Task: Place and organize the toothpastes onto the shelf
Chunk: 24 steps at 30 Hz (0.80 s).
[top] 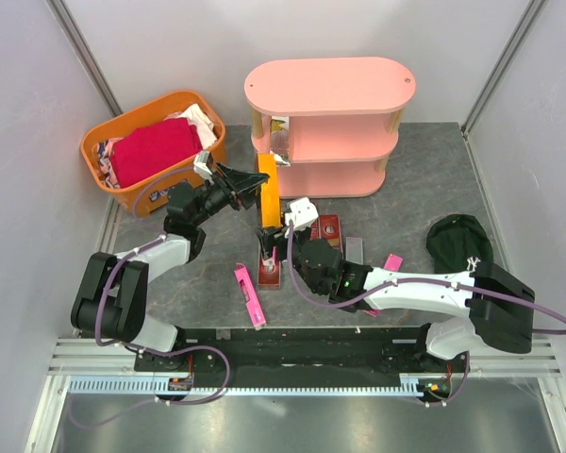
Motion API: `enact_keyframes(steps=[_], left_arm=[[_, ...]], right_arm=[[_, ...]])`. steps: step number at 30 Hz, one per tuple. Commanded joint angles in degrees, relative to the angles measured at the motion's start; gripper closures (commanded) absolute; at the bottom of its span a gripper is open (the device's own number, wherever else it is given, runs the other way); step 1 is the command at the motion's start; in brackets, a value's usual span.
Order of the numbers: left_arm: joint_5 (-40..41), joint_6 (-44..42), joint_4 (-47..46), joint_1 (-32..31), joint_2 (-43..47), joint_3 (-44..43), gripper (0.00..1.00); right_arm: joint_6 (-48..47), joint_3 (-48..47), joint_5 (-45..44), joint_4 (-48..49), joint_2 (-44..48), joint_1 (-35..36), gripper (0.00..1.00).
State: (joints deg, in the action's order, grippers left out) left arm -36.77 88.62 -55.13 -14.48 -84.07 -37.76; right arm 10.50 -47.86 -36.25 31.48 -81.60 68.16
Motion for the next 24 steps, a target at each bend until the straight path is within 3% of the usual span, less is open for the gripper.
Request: enact_keyframes(steps=[1,7,11,14,15,18,21,24], left_arm=[[-1.37,3.93,-6.39,0.33,-0.30,0.93,0.83],[-1.20,3.75,-6.48,0.33,0.31,1.28,0.83],[-1.20,2.79,-5.95,0.24,0.66,1.55,0.80],[-1.63,1.21,-4.81,0.24,1.19,1.37,0.66],[-1.81,-0.01,-3.68,0.33,1.45,1.11,0.51],[-2.16,-3.09,-0.69,0.24,2.77,0.32,0.20],[-1.64,-7.47,5.63,0.33,5.05,-0.82,0.12],[-0.76,-12.74,13.45,0.42,7.51,-2.31,0.10]], right_arm=[[1.80,-2.24,-2.94,3.32,-0.49,0.39,0.36],[4.61,-1.98,-7.25,3.32,-0.05,0.39,0.61],[5.14,-2.42,-7.52,2.18,0.13,0.31,0.67],[5.41,-2.68,-7.26,1.21,0.48,0.31,0.72],[5.49,-2.94,-7.17,0.86,0.65,0.31,0.73],[6.37,-3.47,-5.94,-1.25,1.53,-0.30,0.78],[8.56,-3.39,-2.78,-2.83,3.02,-1.71,0.83],[11.99,-2.51,2.40,-3.97,4.87,-4.08,0.87]])
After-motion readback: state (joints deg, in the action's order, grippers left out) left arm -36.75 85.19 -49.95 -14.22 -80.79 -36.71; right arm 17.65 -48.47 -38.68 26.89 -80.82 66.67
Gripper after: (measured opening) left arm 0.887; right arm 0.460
